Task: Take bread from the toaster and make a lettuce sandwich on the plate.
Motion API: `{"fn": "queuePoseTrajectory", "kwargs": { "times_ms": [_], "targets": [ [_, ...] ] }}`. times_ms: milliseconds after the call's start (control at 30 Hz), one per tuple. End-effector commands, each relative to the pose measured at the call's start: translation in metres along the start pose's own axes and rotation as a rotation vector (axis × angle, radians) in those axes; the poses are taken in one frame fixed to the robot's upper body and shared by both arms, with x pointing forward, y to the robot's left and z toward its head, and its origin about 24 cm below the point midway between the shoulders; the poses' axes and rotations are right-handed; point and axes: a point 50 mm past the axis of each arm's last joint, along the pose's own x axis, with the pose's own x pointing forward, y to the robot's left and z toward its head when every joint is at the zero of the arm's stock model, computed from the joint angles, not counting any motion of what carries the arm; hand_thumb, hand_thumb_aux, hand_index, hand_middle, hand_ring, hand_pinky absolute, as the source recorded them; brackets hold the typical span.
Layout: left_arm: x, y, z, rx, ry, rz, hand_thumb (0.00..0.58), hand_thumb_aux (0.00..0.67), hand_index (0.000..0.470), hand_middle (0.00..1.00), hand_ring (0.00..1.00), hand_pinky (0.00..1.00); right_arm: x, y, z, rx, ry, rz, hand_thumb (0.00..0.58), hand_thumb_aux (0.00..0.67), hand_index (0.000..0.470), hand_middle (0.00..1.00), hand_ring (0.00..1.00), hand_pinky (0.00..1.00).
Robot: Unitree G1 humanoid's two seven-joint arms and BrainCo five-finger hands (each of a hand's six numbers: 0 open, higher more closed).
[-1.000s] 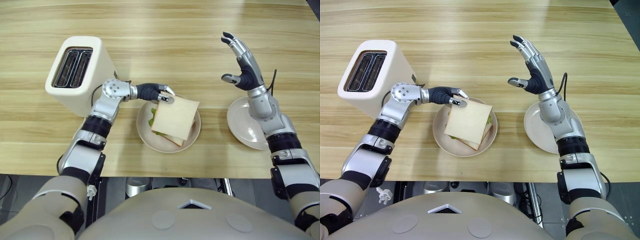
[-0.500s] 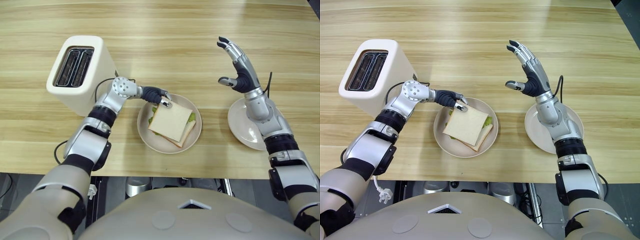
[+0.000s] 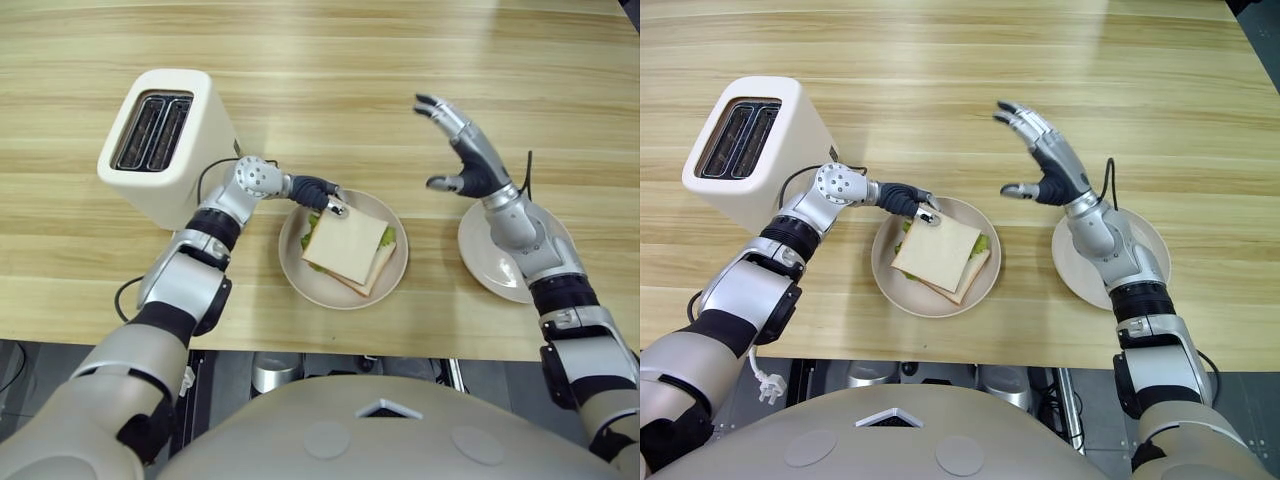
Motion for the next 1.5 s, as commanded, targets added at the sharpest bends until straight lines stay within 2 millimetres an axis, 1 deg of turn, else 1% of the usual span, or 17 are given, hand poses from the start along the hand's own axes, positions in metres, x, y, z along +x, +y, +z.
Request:
{"fn": "queuePoseTrajectory", "kwargs": {
  "times_ms": [33, 100, 233, 300, 400, 533, 700, 867, 967, 1133, 1233, 1333, 1367, 1400, 1433, 1467, 1500],
  "targets": [
    [0.004, -0.004, -0.005, 0.030, 0.056, -0.011, 0.000, 0.000, 0.000, 1.00, 1.00, 1.00, -0.008, 0.013, 0.025, 0.115, -0.154, 0.171, 0.000, 0.000, 0.000, 0.00, 0.00, 0.00],
    [0.004, -0.004, -0.005, 0.036, 0.061, -0.005, 0.000, 0.000, 0.000, 1.00, 1.00, 1.00, -0.012, 0.017, 0.035, 0.171, -0.188, 0.267, 0.000, 0.000, 0.000, 0.00, 0.00, 0.00],
    [0.004, -0.004, -0.007, 0.036, 0.073, 0.002, 0.000, 0.000, 0.000, 1.00, 1.00, 1.00, -0.021, 0.029, 0.044, 0.252, -0.182, 0.469, 0.000, 0.000, 0.000, 0.00, 0.00, 0.00],
    [0.004, -0.004, -0.008, 0.038, 0.078, 0.005, 0.000, 0.000, 0.000, 1.00, 1.00, 1.00, -0.027, 0.037, 0.046, 0.276, -0.157, 0.575, 0.000, 0.000, 0.000, 0.00, 0.00, 0.00],
    [0.004, -0.004, -0.008, 0.038, 0.083, 0.010, 0.000, 0.000, 0.000, 1.00, 1.00, 1.00, -0.034, 0.044, 0.045, 0.299, -0.118, 0.674, 0.000, 0.000, 0.000, 0.00, 0.00, 0.00],
    [0.005, -0.004, -0.009, 0.038, 0.084, 0.019, 0.000, 0.000, 0.000, 1.00, 1.00, 1.00, -0.038, 0.052, 0.044, 0.291, -0.093, 0.744, 0.000, 0.000, 0.000, 0.00, 0.00, 0.00],
    [0.007, -0.001, -0.005, 0.041, 0.068, 0.056, 0.000, 0.000, 0.000, 1.00, 1.00, 1.00, -0.033, 0.067, 0.044, 0.219, -0.101, 0.766, 0.000, 0.000, 0.000, 0.00, 0.00, 0.00],
    [0.009, -0.001, -0.003, 0.043, 0.054, 0.075, 0.000, 0.000, 0.000, 1.00, 1.00, 1.00, -0.033, 0.083, 0.032, 0.097, -0.059, 0.807, 0.000, 0.000, 0.000, 0.00, 0.00, 0.00],
    [0.009, 0.001, -0.002, 0.051, 0.052, 0.094, 0.000, 0.000, 0.000, 1.00, 1.00, 1.00, -0.038, 0.087, 0.027, 0.081, -0.020, 0.836, 0.000, 0.000, 0.000, 0.00, 0.00, 0.00],
    [0.001, 0.015, 0.000, 0.092, 0.067, 0.234, 0.000, 0.000, 0.000, 1.00, 1.00, 1.00, -0.060, 0.091, 0.021, 0.080, 0.076, 1.002, 0.000, 0.000, 0.000, 0.00, 0.00, 0.00],
    [-0.011, 0.032, -0.003, 0.125, 0.111, 0.385, 0.000, 0.000, 0.000, 1.00, 1.00, 1.00, -0.067, 0.091, 0.027, 0.123, 0.095, 1.043, 0.000, 0.000, 0.000, 0.00, 0.00, 0.00],
    [-0.021, 0.045, -0.002, 0.152, 0.130, 0.516, 0.000, 0.000, 0.000, 1.00, 1.00, 1.00, -0.069, 0.091, 0.031, 0.149, 0.104, 1.066, 0.000, 0.000, 0.000, 0.00, 0.00, 0.00],
    [-0.024, 0.050, -0.001, 0.154, 0.130, 0.555, 0.000, 0.000, 0.000, 0.76, 0.76, 0.76, -0.070, 0.092, 0.032, 0.154, 0.107, 1.070, 0.000, 0.000, 0.000, 0.00, 0.00, 0.00],
    [-0.029, 0.055, 0.002, 0.168, 0.129, 0.602, 0.000, 0.000, 0.000, 0.76, 0.76, 0.76, -0.070, 0.092, 0.032, 0.162, 0.113, 1.078, 0.000, 0.000, 0.000, 0.00, 0.00, 0.00],
    [-0.031, 0.059, 0.003, 0.178, 0.128, 0.631, 0.000, 0.000, 0.000, 0.31, 0.31, 0.31, -0.071, 0.093, 0.032, 0.168, 0.117, 1.083, 0.000, 0.000, 0.000, 0.00, 0.00, 0.00],
    [-0.033, 0.061, 0.005, 0.181, 0.120, 0.655, 0.000, 0.000, 0.000, 0.27, 0.27, 0.27, -0.071, 0.093, 0.032, 0.172, 0.121, 1.086, 0.000, 0.000, 0.000, 0.00, 0.00, 0.00],
    [-0.035, 0.063, 0.006, 0.182, 0.113, 0.672, 0.000, 0.000, 0.000, 0.11, 0.11, 0.11, -0.072, 0.093, 0.032, 0.177, 0.124, 1.090, 0.000, 0.000, 0.000, 0.00, 0.00, 0.00]
  ]
}}
